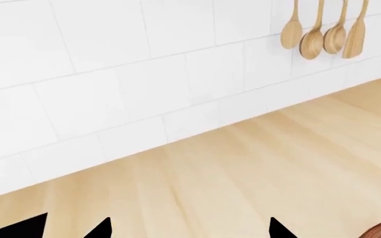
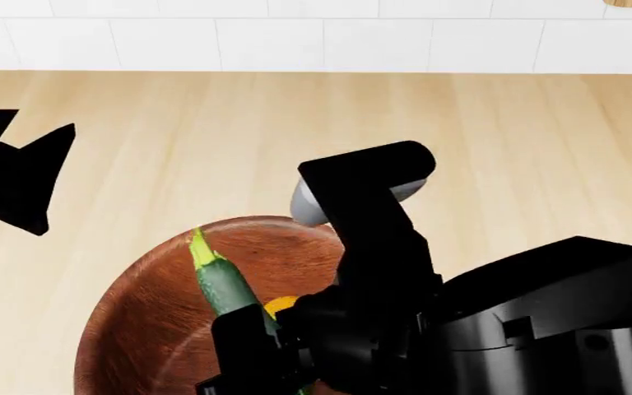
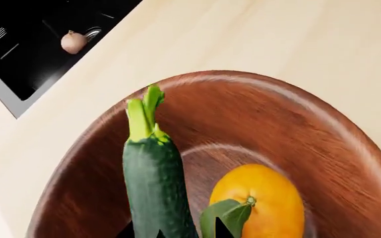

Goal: Pick the oranges and zucchinis from the sink and place them in one bowl. Place the onion in the other bowl. Then turn off the sink faucet.

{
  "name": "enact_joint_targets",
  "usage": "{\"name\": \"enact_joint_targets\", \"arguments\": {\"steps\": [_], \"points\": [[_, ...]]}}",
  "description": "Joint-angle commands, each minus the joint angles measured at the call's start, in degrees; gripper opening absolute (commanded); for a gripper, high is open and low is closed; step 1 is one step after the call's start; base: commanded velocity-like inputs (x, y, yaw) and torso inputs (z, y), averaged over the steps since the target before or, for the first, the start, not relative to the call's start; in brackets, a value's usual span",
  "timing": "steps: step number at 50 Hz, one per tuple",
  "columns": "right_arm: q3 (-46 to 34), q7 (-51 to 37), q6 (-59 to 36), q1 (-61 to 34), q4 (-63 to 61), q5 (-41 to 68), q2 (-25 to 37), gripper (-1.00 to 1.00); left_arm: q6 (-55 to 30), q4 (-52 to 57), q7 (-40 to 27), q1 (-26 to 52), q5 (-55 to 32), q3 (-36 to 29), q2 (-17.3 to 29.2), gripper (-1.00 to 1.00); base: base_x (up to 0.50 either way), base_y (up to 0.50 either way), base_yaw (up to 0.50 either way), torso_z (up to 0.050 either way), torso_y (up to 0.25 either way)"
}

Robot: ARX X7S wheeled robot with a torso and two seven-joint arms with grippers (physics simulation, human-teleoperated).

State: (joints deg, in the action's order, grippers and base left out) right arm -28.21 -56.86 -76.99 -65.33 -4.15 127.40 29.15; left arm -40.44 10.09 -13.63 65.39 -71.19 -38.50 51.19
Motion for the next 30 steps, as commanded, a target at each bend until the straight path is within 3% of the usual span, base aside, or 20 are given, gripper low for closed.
{"name": "enact_joint_targets", "arguments": {"steps": [1, 8, 9, 18, 30], "points": [[-0.95, 2.42, -1.34, 2.29, 2.0, -2.66, -0.5, -1.0, 1.58, 0.03, 1.09, -1.01, -0.63, 1.42, 0.34, 1.0, 0.0, 0.0, 0.0, 0.0, 0.0], [-0.96, 3.33, -1.34, 1.56, 2.62, -3.59, -0.66, -1.0, 1.57, 0.02, 0.79, -1.3, -0.27, 0.96, -0.4, 1.0, 0.0, 0.0, 0.0, 0.0, 0.0], [-0.8, 3.49, -1.2, 1.78, 2.74, -4.14, -0.63, 1.0, 1.66, -0.03, 1.03, -1.38, -0.34, 1.07, -0.12, 1.0, 0.0, 0.0, 0.0, 0.0, 0.0], [-0.27, 4.13, -0.74, 0.23, 1.98, -4.25, -0.44, 1.0, 1.21, 0.37, 1.06, -1.3, -0.65, 0.87, -0.21, 1.0, 0.0, 0.0, 0.0, 0.0, 0.0], [3.29, 2.71, 1.32, -10.49, 0.75, -1.86, 1.82, 1.0, 0.43, -0.16, 1.02, -0.07, -0.68, 0.6, -1.21, 1.0, 0.0, 0.0, 0.0, 0.0, 0.0]]}}
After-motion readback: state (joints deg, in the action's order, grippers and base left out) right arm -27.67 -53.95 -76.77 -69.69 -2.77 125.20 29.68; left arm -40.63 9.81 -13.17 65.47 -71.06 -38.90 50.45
